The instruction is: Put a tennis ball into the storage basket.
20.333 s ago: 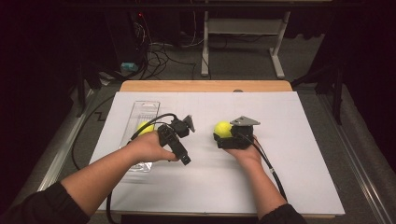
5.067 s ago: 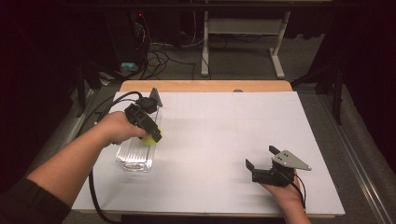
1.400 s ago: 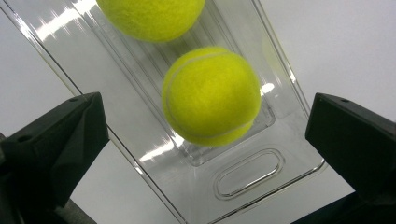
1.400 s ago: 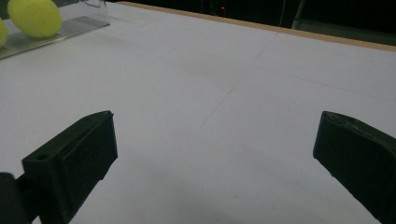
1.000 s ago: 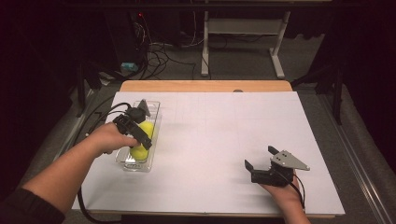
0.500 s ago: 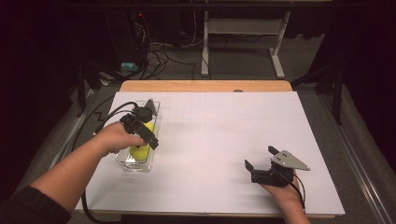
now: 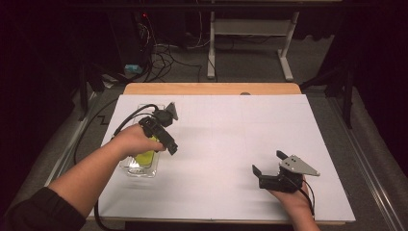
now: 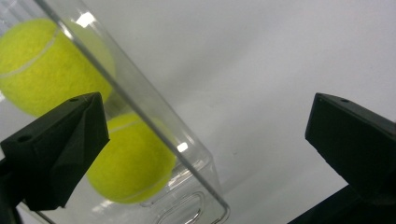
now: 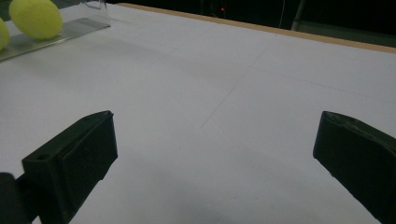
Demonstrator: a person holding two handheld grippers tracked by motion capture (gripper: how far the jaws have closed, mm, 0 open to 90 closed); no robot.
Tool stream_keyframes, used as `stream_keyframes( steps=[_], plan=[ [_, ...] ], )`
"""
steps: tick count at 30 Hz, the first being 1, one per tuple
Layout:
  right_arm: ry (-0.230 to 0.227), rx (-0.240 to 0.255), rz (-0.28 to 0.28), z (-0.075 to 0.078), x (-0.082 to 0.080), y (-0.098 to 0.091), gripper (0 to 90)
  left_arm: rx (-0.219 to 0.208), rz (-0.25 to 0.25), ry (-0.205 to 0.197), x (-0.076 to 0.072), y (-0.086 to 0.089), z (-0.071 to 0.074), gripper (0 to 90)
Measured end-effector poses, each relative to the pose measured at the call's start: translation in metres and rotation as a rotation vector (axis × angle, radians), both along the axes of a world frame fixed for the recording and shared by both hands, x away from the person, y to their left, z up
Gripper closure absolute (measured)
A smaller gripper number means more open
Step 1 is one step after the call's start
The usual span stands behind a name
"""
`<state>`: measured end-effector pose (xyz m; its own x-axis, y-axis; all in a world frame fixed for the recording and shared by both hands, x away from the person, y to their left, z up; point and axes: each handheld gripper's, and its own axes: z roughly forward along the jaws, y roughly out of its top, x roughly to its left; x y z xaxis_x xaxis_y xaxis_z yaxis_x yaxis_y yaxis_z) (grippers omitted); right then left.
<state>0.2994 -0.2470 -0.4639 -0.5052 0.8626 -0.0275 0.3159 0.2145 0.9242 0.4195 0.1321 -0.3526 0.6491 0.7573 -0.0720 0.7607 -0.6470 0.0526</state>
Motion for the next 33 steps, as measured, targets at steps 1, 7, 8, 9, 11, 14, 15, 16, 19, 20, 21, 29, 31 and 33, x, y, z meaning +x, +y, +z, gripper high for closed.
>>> stream_keyframes(
  steps=[1,7,8,9,11,14,15,16,19,20,21,29,31,33],
  plan=[
    [0.0,0.001,0.0,0.0,0.0,0.0,0.0,0.0,-0.006,0.0,0.0,-0.003,0.0,0.7],
    [-0.001,0.0,0.0,0.0,0.0,0.0,0.0,-0.023,-0.026,0.0,-0.001,-0.02,0.001,0.7],
    [0.0,0.001,-0.001,0.0,0.0,0.0,0.0,-0.023,-0.03,0.0,-0.001,-0.021,0.001,0.7],
    [0.0,0.002,-0.001,0.0,0.0,0.0,0.0,-0.024,-0.034,0.003,-0.001,-0.024,0.002,0.7],
    [0.0,0.003,-0.001,0.0,0.0,0.0,0.0,-0.024,-0.04,0.002,-0.002,-0.027,0.001,0.7],
    [0.001,0.003,0.0,0.0,0.0,0.0,0.0,-0.027,-0.04,-0.002,-0.002,-0.03,0.001,0.7],
    [0.001,0.003,0.0,0.0,0.0,0.0,0.0,-0.026,-0.041,-0.001,-0.002,-0.031,0.001,0.7],
    [0.001,0.003,0.0,0.0,0.0,0.0,0.0,-0.025,-0.044,0.002,-0.002,-0.032,0.001,0.7],
    [0.0,0.003,0.0,0.0,0.0,0.0,0.0,-0.031,-0.047,0.0,-0.002,-0.034,-0.001,0.7],
    [0.0,0.003,0.001,0.0,0.0,0.0,0.0,-0.031,-0.048,0.001,-0.002,-0.034,-0.001,0.6],
    [0.0,0.003,0.001,0.0,0.0,0.0,0.0,-0.037,-0.048,-0.002,-0.003,-0.036,-0.003,0.6],
    [-0.003,0.003,0.001,0.001,0.0,0.0,0.0,-0.039,-0.061,0.024,-0.004,-0.043,-0.02,0.7],
    [-0.004,0.003,0.001,0.001,0.0,0.0,0.0,-0.044,-0.063,0.034,-0.005,-0.045,-0.026,0.6],
    [-0.003,0.004,0.001,0.001,0.001,0.0,0.0,-0.044,-0.062,0.038,-0.006,-0.046,-0.031,0.6]
  ],
)
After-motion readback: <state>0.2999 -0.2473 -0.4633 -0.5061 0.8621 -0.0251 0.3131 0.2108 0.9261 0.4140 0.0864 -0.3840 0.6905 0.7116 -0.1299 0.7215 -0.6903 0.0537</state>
